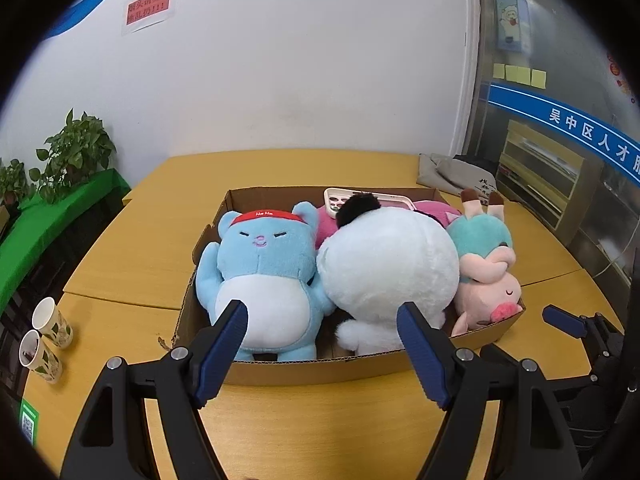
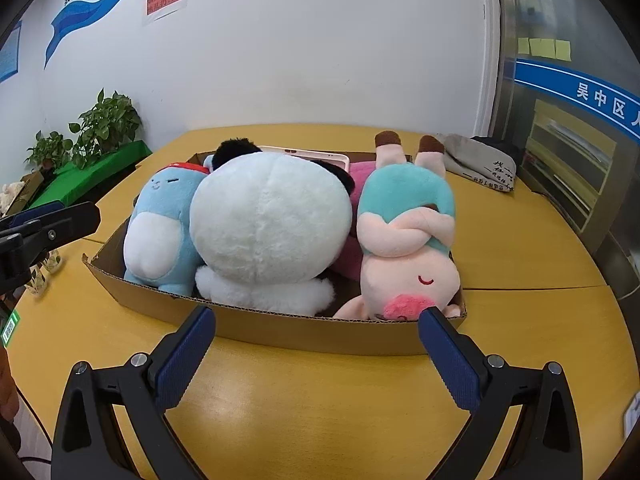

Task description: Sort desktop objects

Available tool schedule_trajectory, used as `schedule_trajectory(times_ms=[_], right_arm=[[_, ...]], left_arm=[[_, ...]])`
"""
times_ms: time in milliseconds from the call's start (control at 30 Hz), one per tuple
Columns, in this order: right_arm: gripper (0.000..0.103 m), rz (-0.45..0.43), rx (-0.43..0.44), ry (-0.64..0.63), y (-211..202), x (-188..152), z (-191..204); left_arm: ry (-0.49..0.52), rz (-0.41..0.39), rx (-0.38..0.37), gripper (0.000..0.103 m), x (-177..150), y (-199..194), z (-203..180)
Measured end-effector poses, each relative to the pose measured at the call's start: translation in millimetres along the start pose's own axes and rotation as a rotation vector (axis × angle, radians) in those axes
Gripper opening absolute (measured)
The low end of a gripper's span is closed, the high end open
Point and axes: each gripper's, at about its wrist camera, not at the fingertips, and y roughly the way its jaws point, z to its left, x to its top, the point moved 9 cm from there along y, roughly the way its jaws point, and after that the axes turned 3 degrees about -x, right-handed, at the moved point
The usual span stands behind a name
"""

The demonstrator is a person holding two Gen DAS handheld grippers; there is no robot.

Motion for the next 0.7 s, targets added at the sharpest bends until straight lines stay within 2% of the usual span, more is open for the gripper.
schedule_trajectory(times_ms=[133,367,633,700], right_arm=[[0.103,0.002,-0.007,0.003,-1.2,1.9,1.2],[0.103,0.02,-0.015,-0.001,5.0,1.1,5.0],[0.103,0.05,-0.036,0.006,14.2,-3.0,2.9],[0.103,0.055,-0.038,0.009,15.8,-4.3,2.2]], left_arm=[[-0.026,0.005,-0.031,0.077,-2.8,1.7,1.9],[-0.058,0.062,-0.046,0.082,-13.9,15.5,7.6],[-0.048,0.091,-0.019,0.082,-24.9,25.3,10.9],[-0.016,0.094,0.042,0.082,-28.1,25.7,12.5]])
